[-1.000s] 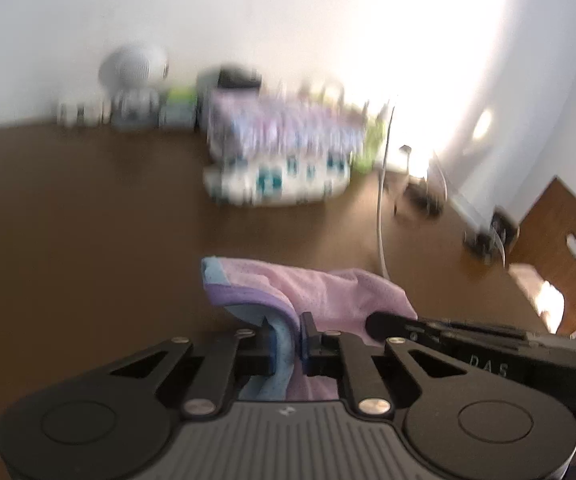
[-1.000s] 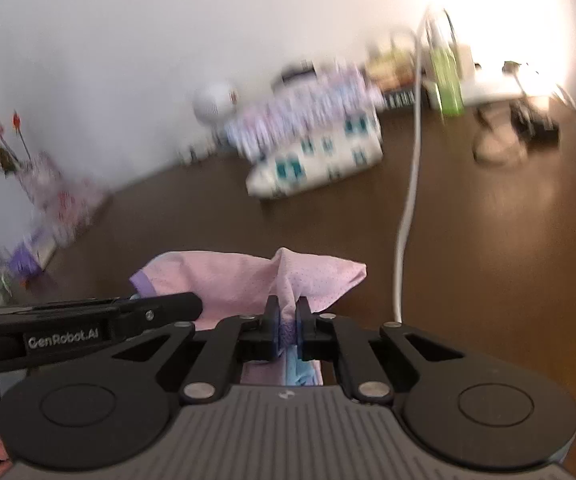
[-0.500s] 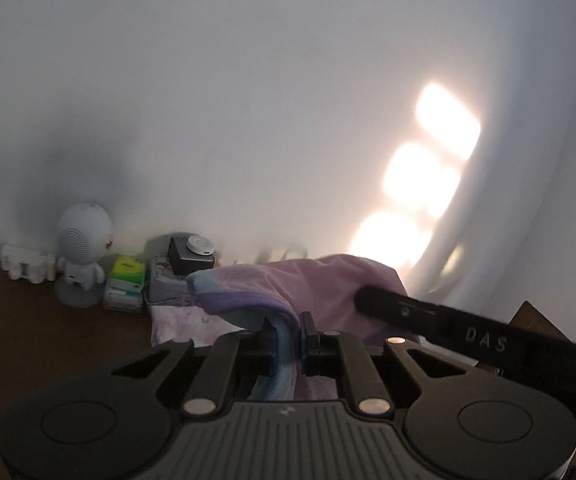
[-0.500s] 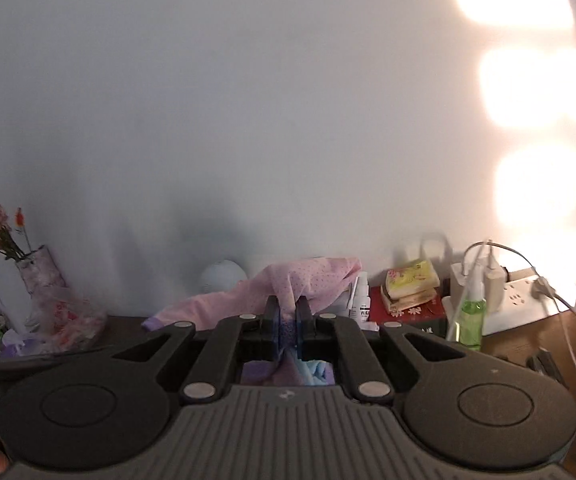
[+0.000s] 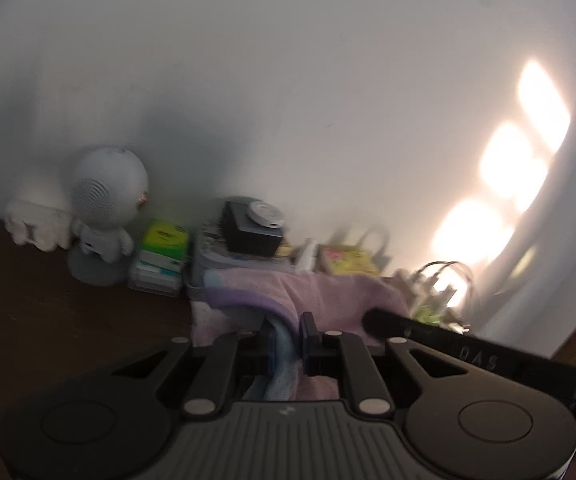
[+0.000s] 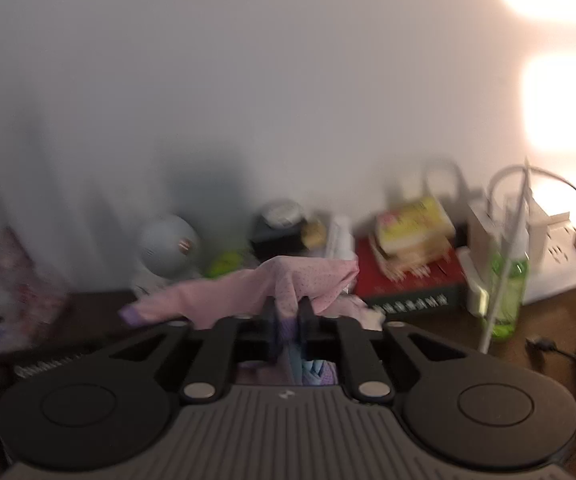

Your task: Fold clothes

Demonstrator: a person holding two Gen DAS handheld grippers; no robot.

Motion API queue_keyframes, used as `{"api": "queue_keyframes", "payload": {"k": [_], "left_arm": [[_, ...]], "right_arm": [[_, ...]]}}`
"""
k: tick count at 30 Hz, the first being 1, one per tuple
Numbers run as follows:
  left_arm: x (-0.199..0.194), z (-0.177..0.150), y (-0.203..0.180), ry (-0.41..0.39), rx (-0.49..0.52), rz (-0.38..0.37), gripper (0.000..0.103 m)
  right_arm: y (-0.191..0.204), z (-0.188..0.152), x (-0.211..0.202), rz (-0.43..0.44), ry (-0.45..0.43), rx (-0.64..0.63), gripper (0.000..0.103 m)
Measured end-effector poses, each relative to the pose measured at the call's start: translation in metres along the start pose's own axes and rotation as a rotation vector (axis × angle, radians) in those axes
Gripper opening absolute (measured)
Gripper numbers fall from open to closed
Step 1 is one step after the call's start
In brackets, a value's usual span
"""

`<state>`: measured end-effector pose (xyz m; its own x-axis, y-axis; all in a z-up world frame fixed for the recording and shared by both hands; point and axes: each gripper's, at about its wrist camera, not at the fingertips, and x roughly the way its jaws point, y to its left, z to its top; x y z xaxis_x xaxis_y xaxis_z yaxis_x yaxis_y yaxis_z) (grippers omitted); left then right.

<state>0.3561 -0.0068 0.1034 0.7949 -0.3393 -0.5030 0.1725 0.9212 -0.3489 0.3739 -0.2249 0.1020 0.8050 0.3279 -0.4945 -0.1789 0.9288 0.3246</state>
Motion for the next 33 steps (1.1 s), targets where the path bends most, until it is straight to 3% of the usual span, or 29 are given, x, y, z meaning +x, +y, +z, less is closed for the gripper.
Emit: {"api": "queue_keyframes", "payload": {"k": [1, 2, 3, 6, 8, 10, 11, 12, 14, 16, 21, 23, 25, 26, 30, 32, 33], "left_arm": [[0.001, -0.002, 0.002, -0.003, -0.012, 0.008, 0.035], [0.002, 0.0, 0.006, 0.008, -0.015, 0.007, 0.054], [0.001, 0.002, 0.008, 0.013, -0.009, 0.007, 0.055], [-0.02, 0.012, 0.008, -0.065, 0.014, 0.03, 0.055], [-0.036, 0.012, 0.005, -0.181, 0.017, 0.073, 0.055], [-0.037, 0.007, -0.005, -0.243, 0.062, 0.084, 0.052], [-0.031, 0.006, -0.012, -0.222, 0.108, 0.084, 0.044], [-0.024, 0.002, -0.017, -0.183, 0.153, 0.083, 0.027], [-0.006, -0.006, -0.025, -0.089, 0.216, 0.127, 0.012], [0.002, -0.014, -0.027, -0.093, 0.243, 0.172, 0.016], [-0.041, -0.004, -0.024, -0.195, 0.207, 0.148, 0.03], [-0.076, 0.002, -0.028, -0.253, 0.181, 0.178, 0.039], [-0.108, 0.004, -0.03, -0.247, 0.143, 0.201, 0.05], [-0.123, 0.001, -0.03, -0.241, 0.12, 0.206, 0.054], [-0.18, -0.038, -0.025, -0.204, 0.1, 0.233, 0.082], [-0.201, -0.068, -0.022, -0.151, 0.141, 0.268, 0.082], [-0.21, -0.085, -0.02, -0.119, 0.166, 0.296, 0.083]], "right_arm": [[-0.002, -0.003, 0.002, -0.026, -0.004, -0.008, 0.028], [-0.004, -0.004, 0.001, -0.045, -0.018, -0.014, 0.028], [-0.006, -0.002, -0.003, -0.058, -0.039, -0.017, 0.029], [-0.005, 0.005, -0.023, -0.087, -0.125, -0.036, 0.029], [-0.002, 0.01, -0.036, -0.086, -0.197, -0.048, 0.029], [0.002, 0.011, -0.042, -0.046, -0.231, -0.065, 0.029], [0.004, 0.01, -0.038, -0.013, -0.217, -0.08, 0.029], [0.006, 0.008, -0.034, 0.019, -0.203, -0.094, 0.029], [0.006, 0.003, -0.012, -0.005, -0.108, -0.105, 0.029], [0.005, -0.002, 0.007, -0.055, -0.032, -0.108, 0.028], [0.026, 0.018, -0.045, -0.035, -0.162, -0.133, 0.031], [0.043, 0.031, -0.078, -0.037, -0.212, -0.151, 0.039], [0.059, 0.034, -0.112, -0.054, -0.248, -0.171, 0.065], [0.066, 0.03, -0.126, -0.069, -0.251, -0.178, 0.072], [0.079, -0.021, -0.168, -0.11, -0.155, -0.183, 0.087], [0.079, -0.057, -0.183, -0.102, -0.1, -0.164, 0.103], [0.078, -0.078, -0.188, -0.097, -0.078, -0.154, 0.103]]}}
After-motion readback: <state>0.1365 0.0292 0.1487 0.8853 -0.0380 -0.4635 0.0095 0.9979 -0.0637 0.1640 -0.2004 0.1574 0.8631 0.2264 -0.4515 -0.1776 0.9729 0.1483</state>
